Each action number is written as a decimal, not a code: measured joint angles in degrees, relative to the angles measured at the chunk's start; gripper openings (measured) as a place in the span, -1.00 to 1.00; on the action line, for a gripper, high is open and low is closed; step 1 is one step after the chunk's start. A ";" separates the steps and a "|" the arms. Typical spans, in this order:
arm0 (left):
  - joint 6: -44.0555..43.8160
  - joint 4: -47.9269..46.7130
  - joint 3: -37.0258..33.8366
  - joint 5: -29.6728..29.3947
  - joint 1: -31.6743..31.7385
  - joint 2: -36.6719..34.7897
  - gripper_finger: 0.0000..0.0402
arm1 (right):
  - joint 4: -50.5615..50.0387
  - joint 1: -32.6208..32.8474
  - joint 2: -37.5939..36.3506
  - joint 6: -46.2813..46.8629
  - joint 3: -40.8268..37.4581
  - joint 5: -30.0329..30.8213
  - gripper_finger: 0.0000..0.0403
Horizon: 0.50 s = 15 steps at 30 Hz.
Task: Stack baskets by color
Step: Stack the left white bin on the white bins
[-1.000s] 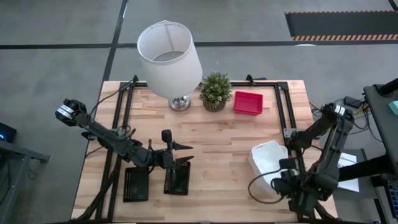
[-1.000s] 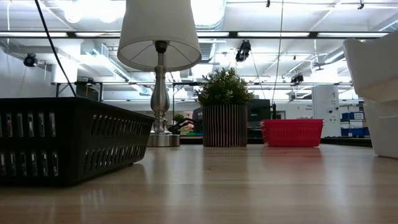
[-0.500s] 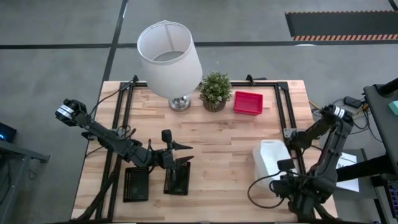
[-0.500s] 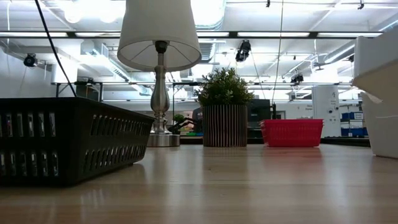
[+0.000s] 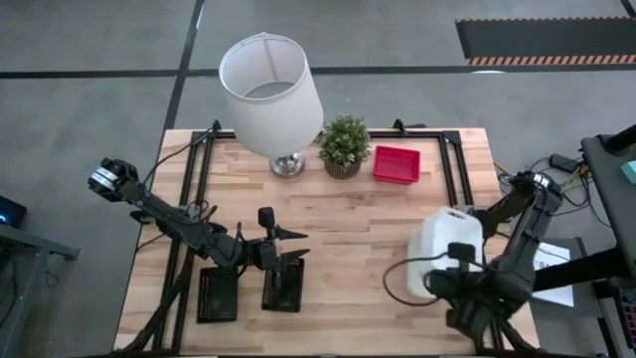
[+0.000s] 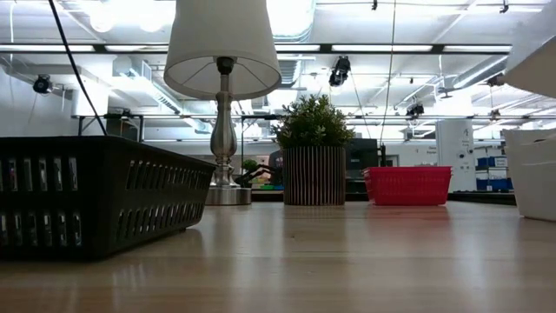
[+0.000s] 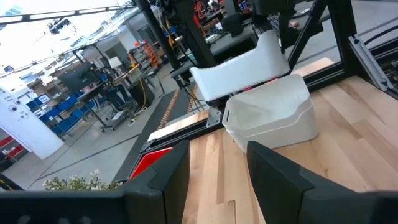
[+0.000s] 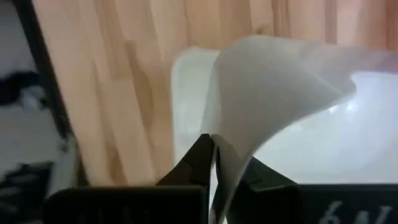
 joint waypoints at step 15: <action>2.98 -0.07 -0.02 -0.13 -0.02 -0.02 -0.28 | -0.16 -9.88 10.26 -8.81 2.65 -17.50 -0.96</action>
